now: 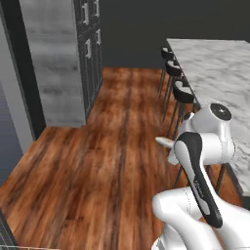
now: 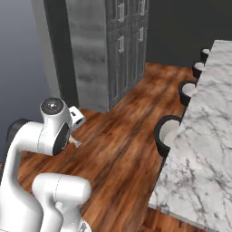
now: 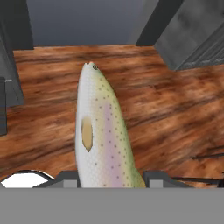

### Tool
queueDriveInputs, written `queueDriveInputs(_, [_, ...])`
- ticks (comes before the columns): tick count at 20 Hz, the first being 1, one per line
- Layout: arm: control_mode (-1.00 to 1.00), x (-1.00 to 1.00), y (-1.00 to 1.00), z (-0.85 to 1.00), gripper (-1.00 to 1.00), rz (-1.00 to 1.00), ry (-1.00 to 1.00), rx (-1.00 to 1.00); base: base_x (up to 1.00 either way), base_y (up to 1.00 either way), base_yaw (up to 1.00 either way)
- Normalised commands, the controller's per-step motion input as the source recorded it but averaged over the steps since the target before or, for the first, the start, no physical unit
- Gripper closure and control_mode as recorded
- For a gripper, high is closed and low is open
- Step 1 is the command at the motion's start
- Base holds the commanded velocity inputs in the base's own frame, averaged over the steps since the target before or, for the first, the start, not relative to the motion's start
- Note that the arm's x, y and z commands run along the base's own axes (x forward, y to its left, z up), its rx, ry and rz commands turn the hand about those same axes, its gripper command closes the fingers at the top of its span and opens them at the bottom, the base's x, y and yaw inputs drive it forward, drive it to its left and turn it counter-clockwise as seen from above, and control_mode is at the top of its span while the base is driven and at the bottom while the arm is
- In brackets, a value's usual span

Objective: Place the fish on the top rack of the oven, and slide the tray back inside. Close the oven door.

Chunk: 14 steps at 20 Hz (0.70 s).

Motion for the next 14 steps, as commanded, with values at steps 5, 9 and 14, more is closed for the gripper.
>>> queueDriveInputs(5, [1.0, 0.0, 0.0, 0.0, 1.0, 0.0, 0.0, 0.0, 0.5, 0.27, 0.61])
queueDriveInputs(9, [1.0, 0.0, 0.0, 0.0, 1.0, 0.0, 0.0, 0.0, 0.61, 0.29, 0.6])
queueDriveInputs(14, [1.0, 0.0, 0.0, 0.0, 1.0, 0.0, 0.0, 0.0, 0.82, 0.06, 0.58])
